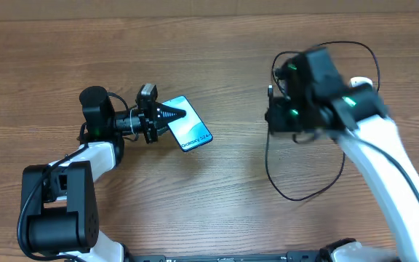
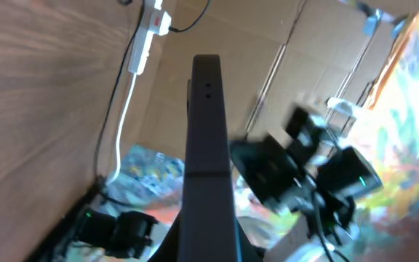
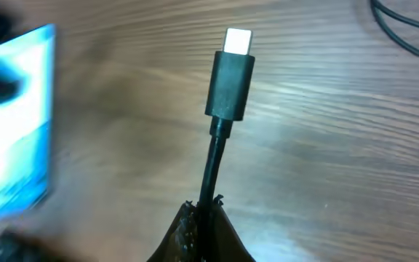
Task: Plug charger to phone and switch on socket
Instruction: 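Carry the USB-C plug toward the phone's bottom port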
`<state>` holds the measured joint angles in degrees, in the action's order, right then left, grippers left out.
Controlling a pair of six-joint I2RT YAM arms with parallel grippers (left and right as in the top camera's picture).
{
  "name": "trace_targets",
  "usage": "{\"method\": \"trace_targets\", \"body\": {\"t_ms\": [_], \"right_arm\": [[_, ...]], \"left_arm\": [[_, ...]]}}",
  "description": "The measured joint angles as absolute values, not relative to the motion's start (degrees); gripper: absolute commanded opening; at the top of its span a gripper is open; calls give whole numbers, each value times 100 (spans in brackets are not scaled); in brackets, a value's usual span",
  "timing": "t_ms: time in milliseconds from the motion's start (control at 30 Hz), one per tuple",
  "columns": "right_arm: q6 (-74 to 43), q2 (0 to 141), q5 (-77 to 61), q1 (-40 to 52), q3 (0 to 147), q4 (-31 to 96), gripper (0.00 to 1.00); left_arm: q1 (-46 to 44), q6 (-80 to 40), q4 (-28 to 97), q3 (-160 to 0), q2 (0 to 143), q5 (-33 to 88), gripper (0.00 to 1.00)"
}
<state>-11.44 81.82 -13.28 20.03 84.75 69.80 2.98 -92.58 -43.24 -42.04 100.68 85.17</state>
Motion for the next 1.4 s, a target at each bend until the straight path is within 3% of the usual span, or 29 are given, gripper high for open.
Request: {"method": "trace_targets", "body": {"t_ms": [233,400,767,1400], "right_arm": [[-126,6993,-2842,2093,8254,7354,4],[80,6943,-3212,2735,7780,7183,4],[-777,7371,-1369,4665,7609,6184,4],[-1100,7968,-947,4731,7607,5857,4]], "left_arm": [[298,-8794,-4508,-4969,10068,8812,4],[272,-8628,-4665,-5524,10068,8899,4],[222,-8510,-4635,-5581,10068,8945,4],[222,-8545,-4635,-5581,10068,8945,4]]}}
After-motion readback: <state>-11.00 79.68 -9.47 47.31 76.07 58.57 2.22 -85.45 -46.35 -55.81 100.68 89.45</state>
